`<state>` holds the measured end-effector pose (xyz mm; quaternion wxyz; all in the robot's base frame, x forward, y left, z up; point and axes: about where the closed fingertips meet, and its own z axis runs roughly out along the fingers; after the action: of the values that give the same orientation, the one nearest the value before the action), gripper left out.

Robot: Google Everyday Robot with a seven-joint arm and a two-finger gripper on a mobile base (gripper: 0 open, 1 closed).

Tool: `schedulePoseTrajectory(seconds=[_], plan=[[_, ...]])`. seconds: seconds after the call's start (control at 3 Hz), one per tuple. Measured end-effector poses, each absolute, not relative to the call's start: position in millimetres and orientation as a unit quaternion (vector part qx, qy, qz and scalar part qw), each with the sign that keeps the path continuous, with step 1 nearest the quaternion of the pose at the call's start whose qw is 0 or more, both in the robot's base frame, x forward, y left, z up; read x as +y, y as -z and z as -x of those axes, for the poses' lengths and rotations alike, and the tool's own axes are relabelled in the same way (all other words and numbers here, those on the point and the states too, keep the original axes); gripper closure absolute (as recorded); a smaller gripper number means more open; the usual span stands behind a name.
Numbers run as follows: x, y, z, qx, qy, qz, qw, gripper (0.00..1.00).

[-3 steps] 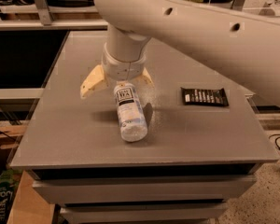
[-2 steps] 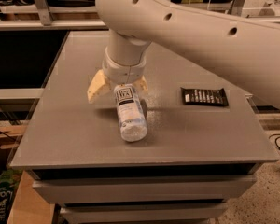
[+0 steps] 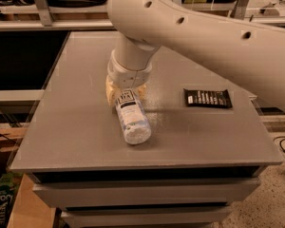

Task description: Place blue plastic bottle upright

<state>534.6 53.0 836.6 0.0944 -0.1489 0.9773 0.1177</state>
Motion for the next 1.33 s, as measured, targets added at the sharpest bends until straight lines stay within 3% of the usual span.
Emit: schedulePoseTrajectory(seconds=[0.33,0.67,1.33], plan=[[53.0,-836.8,-534.6,0.977,-0.118,0.149,0.094,0.88],[59.2,-856.4,-532.2,0.970,-0.127,0.174,0.116,1.00],[75.3,-918.4,-530.9,0.937,-0.152,0.237,0.206,1.00]])
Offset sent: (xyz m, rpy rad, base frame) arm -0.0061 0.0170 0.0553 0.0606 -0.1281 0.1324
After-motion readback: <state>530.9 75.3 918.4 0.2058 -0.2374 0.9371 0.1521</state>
